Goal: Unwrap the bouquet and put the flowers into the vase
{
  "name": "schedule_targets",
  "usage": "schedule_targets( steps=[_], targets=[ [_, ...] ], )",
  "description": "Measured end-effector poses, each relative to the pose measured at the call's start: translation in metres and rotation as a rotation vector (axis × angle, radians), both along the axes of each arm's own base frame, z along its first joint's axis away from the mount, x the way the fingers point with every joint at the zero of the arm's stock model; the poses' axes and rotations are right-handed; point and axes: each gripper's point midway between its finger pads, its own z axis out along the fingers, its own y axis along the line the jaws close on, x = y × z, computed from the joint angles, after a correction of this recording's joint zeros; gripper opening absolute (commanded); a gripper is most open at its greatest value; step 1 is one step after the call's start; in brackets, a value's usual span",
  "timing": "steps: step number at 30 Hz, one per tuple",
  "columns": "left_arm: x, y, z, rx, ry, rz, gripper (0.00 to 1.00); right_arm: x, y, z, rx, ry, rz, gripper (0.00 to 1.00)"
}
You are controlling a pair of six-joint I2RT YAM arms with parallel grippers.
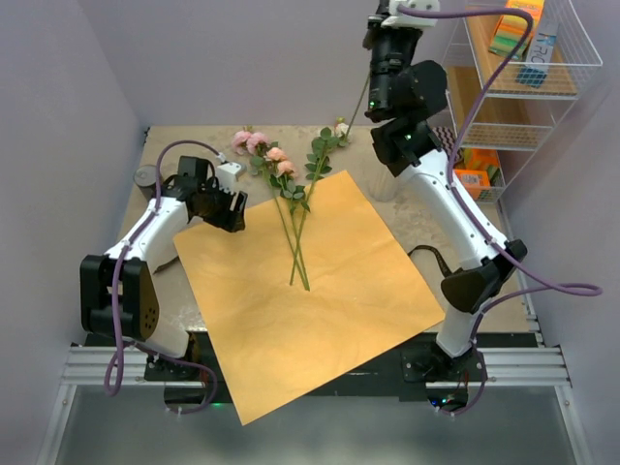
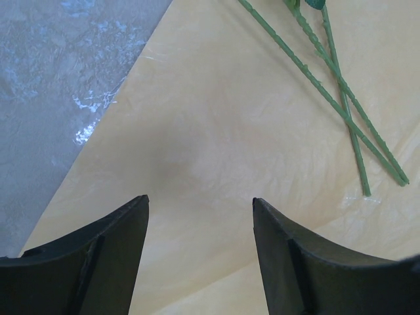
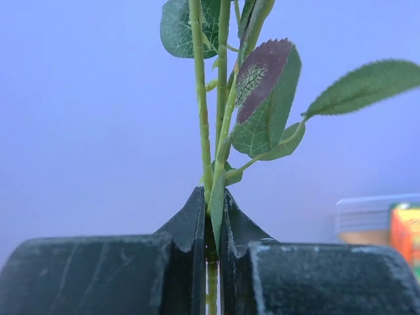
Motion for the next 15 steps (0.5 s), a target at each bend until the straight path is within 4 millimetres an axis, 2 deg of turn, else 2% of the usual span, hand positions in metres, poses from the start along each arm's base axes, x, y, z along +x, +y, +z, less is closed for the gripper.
schedule_targets(
  steps=[1, 3, 6, 10, 15],
  targets=[
    [0.001, 0.000, 0.001, -0.003, -0.001, 0.000, 0.69, -0.009, -0.012, 0.017, 0.016, -0.058, -0.037, 0.00],
    [0.003, 0.000, 0.002, -0.007, -0.003, -0.002, 0.69, -0.022, -0.031, 0.038, 0.026, -0.146, -0.110, 0.00],
    [0.004, 0.001, 0.000, -0.006, 0.004, -0.009, 0.69, -0.025, -0.046, 0.045, 0.007, -0.199, -0.206, 0.00],
    [0.005, 0.003, -0.003, -0.003, 0.022, -0.013, 0.69, -0.011, -0.056, 0.033, -0.051, -0.200, -0.311, 0.00],
    [0.008, 0.005, -0.002, -0.005, 0.029, -0.017, 0.69, 0.006, -0.070, 0.004, -0.108, -0.153, -0.410, 0.00]
  ],
)
